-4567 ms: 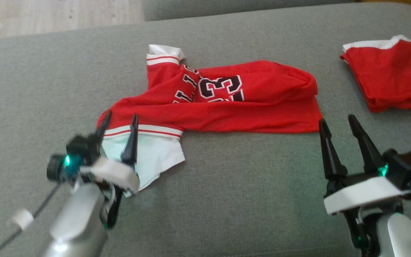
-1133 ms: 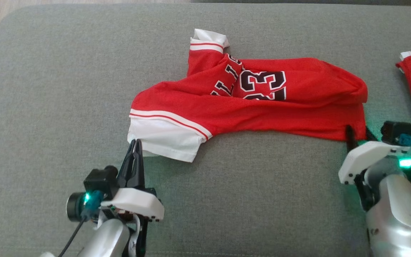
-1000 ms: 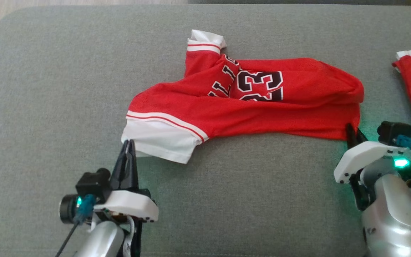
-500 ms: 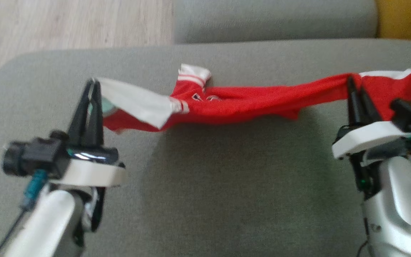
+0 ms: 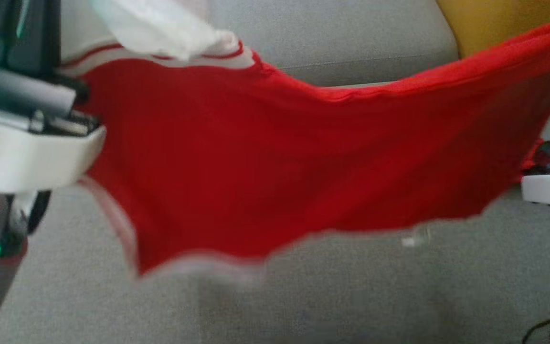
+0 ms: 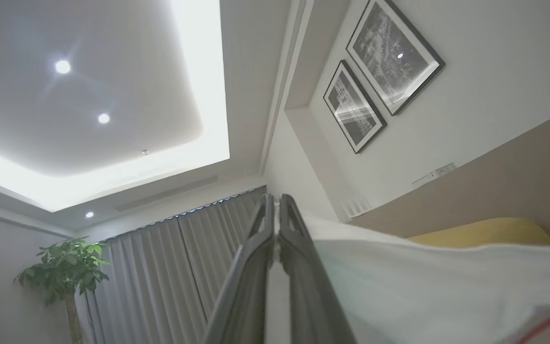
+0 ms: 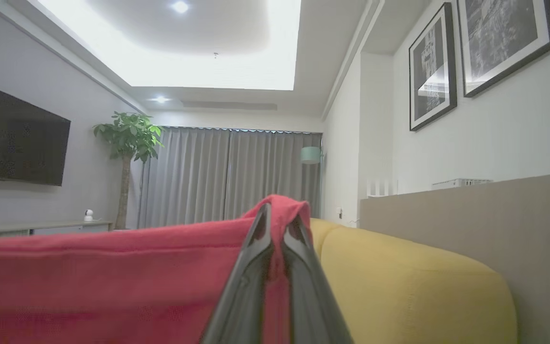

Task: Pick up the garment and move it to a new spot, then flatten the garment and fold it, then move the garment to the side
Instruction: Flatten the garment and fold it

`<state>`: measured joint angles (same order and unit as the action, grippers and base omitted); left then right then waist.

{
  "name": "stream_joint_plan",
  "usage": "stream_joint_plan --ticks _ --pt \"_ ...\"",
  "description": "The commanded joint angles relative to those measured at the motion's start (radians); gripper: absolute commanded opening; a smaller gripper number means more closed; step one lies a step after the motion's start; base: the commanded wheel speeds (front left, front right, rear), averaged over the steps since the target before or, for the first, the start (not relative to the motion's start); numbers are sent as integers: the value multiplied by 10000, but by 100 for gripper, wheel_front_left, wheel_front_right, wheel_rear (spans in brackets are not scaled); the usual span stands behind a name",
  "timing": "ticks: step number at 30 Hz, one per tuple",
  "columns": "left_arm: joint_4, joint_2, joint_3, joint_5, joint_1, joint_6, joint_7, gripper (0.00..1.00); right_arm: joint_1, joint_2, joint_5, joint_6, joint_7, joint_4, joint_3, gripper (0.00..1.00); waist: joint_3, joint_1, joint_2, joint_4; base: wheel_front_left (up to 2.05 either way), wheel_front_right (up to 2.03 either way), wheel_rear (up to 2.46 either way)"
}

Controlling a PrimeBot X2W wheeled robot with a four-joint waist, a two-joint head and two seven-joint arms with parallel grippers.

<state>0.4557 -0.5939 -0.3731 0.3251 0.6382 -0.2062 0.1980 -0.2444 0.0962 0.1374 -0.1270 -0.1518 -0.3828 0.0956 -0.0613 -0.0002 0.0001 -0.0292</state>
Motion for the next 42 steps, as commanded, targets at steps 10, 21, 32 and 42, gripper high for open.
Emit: stream_joint_plan --ticks 10,21,32,42 --pt "-2440 11 -138 525 2409 1305 -32 0 -830 130 290 -37 -1156 343 -427 0 1298 2 -1 -104 0 0 0" --pt "-5969 606 -422 -448 6263 2331 -2040 0 -5723 419 -413 -37 -44 4917 -998 0 3150 2 -1 -84 0 0 0" --pt "-8158 1786 -914 -516 7739 2593 -3224 0 -8937 281 -2048 -37 1658 9454 -840 0 4929 2 -1 677 0 0 0" --pt "-8475 2656 -1015 192 5210 2121 -4338 0 -8559 259 -2204 -37 3537 12293 -489 0 6069 2 -1 1093 0 0 0"
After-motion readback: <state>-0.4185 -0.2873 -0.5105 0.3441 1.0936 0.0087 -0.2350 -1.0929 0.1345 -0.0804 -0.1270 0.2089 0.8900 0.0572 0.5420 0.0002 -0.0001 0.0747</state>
